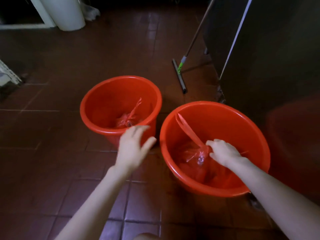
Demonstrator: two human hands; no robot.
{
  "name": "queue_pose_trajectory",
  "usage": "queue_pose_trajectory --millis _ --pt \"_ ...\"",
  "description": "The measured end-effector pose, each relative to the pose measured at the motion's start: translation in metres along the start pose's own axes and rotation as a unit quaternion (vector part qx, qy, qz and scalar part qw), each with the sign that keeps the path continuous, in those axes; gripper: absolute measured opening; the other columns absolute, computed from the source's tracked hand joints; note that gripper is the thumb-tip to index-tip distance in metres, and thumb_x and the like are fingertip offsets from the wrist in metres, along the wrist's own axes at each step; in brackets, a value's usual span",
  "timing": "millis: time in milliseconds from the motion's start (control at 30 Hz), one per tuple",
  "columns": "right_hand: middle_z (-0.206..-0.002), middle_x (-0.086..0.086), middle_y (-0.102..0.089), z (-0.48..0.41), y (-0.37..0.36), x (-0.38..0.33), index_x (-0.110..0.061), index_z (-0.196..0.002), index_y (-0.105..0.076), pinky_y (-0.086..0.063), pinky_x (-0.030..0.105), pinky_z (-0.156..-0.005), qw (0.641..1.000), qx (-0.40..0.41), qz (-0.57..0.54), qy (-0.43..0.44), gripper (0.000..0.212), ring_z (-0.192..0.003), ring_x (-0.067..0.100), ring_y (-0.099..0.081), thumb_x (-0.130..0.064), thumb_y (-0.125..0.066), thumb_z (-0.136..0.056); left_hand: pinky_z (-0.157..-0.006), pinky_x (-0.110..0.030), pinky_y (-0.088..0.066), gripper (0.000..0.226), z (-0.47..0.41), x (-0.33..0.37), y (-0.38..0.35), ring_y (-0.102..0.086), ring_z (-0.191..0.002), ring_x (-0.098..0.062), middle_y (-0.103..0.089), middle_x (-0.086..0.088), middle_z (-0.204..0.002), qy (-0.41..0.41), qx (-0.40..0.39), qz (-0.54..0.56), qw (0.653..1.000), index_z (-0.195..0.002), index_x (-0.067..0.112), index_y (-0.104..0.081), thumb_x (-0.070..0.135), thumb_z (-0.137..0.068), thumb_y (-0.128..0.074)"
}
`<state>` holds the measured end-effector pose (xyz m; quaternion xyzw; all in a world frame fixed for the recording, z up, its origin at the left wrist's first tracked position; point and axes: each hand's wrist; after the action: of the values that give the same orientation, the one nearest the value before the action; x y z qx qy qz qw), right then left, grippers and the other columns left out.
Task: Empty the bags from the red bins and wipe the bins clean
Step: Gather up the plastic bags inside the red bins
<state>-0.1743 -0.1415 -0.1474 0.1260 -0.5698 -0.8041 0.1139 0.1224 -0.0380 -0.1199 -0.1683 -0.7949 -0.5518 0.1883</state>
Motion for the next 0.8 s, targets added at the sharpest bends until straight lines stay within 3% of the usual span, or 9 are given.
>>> queue_pose_trajectory --millis 33,100,167,267,467,567,633,700,800 --pt "-0.112 0.006 -0.058 0.001 -0.001 -0.002 -0.027 -0.117 -0.056 -0.049 0.038 -0.083 1.000 0.001 -0.001 0.000 0.026 -0.104 0.032 -0.062 -0.022 -0.055 -0.092 -0.103 -0.041 -0.037 0.052 -0.007 -0.015 0.008 -0.051 -0.121 -0.031 -0.060 -0.011 -0.126 0.062 0.003 -0.071 0.996 -0.131 0.013 -0.057 0.046 -0.091 -0.055" --pt "-0.110 0.004 -0.057 0.003 -0.004 -0.007 -0.027 -0.115 -0.056 -0.049 0.037 -0.081 1.000 0.004 -0.003 0.001 0.023 -0.102 0.031 -0.063 -0.023 -0.055 -0.092 -0.111 -0.044 -0.027 0.048 -0.018 -0.038 0.016 -0.046 -0.126 -0.032 -0.057 -0.009 -0.131 0.147 -0.062 -0.196 0.967 -0.138 0.018 -0.050 0.042 -0.097 -0.050" --pt "-0.109 0.003 -0.057 0.002 -0.002 -0.011 -0.027 -0.114 -0.057 -0.048 0.035 -0.078 1.000 0.006 0.002 0.002 0.022 -0.101 0.029 -0.063 -0.024 -0.055 -0.092 -0.114 -0.043 -0.023 0.040 -0.026 -0.052 0.017 -0.052 -0.120 -0.028 -0.059 -0.003 -0.124 0.127 -0.113 -0.266 0.949 -0.136 0.023 -0.050 0.038 -0.100 -0.044" --pt "-0.109 0.003 -0.057 0.000 0.003 -0.012 -0.028 -0.115 -0.057 -0.049 0.035 -0.079 1.000 0.007 0.012 -0.004 0.022 -0.101 0.028 -0.063 -0.024 -0.054 -0.094 -0.105 -0.035 -0.029 0.037 -0.031 -0.059 0.026 -0.055 -0.111 -0.024 -0.060 0.002 -0.118 0.066 -0.135 -0.303 0.941 -0.136 0.028 -0.049 0.037 -0.101 -0.042" --pt "-0.110 0.003 -0.058 -0.006 0.006 -0.008 -0.028 -0.118 -0.058 -0.052 0.037 -0.083 1.000 0.006 -0.004 -0.013 0.025 -0.101 0.028 -0.063 -0.023 -0.055 -0.093 -0.094 -0.032 -0.031 0.036 0.011 -0.040 0.055 -0.055 -0.111 -0.014 -0.059 0.011 -0.115 -0.035 -0.217 -0.311 0.925 -0.131 0.037 -0.047 0.046 -0.097 -0.045" --pt "-0.111 0.004 -0.059 -0.007 0.005 -0.005 -0.028 -0.119 -0.057 -0.053 0.038 -0.083 1.000 0.006 -0.001 -0.009 0.027 -0.101 0.028 -0.063 -0.025 -0.058 -0.092 -0.086 -0.030 -0.042 0.033 0.038 -0.038 0.070 -0.061 -0.100 -0.013 -0.065 0.010 -0.106 -0.063 -0.293 -0.206 0.931 -0.120 0.034 -0.058 0.045 -0.089 -0.060" --pt "-0.111 0.004 -0.060 -0.007 0.004 -0.003 -0.028 -0.119 -0.056 -0.053 0.038 -0.082 1.000 0.004 -0.003 -0.006 0.028 -0.101 0.028 -0.063 -0.025 -0.060 -0.091 -0.079 -0.025 -0.047 0.023 0.039 -0.043 0.077 -0.064 -0.087 -0.006 -0.070 0.011 -0.095 -0.002 -0.364 -0.080 0.928 -0.105 0.034 -0.067 0.040 -0.084 -0.070" --pt "-0.112 0.003 -0.060 -0.005 0.004 -0.003 -0.030 -0.117 -0.052 -0.052 0.036 -0.077 1.000 -0.002 -0.009 -0.002 0.030 -0.098 0.027 -0.063 -0.025 -0.062 -0.090 -0.077 -0.022 -0.048 0.019 0.030 -0.055 0.072 -0.065 -0.083 -0.005 -0.072 0.008 -0.091 0.068 -0.335 -0.011 0.940 -0.101 0.035 -0.070 0.038 -0.083 -0.073" --pt "-0.109 0.001 -0.060 -0.001 0.002 -0.006 -0.033 -0.113 -0.040 -0.044 0.031 -0.065 1.000 0.001 -0.020 0.007 0.035 -0.086 0.024 -0.061 -0.024 -0.064 -0.088 -0.089 -0.033 -0.047 0.043 0.010 -0.080 0.041 -0.061 -0.101 -0.028 -0.061 -0.007 -0.111 0.158 -0.247 -0.118 0.949 -0.124 0.026 -0.059 0.036 -0.084 -0.072"
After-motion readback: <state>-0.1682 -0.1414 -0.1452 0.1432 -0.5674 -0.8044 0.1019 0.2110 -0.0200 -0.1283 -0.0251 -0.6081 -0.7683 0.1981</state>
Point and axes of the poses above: each hand's wrist, its own z-axis away from the middle knuckle, its own y-axis out of the back of the hand, x = y × z
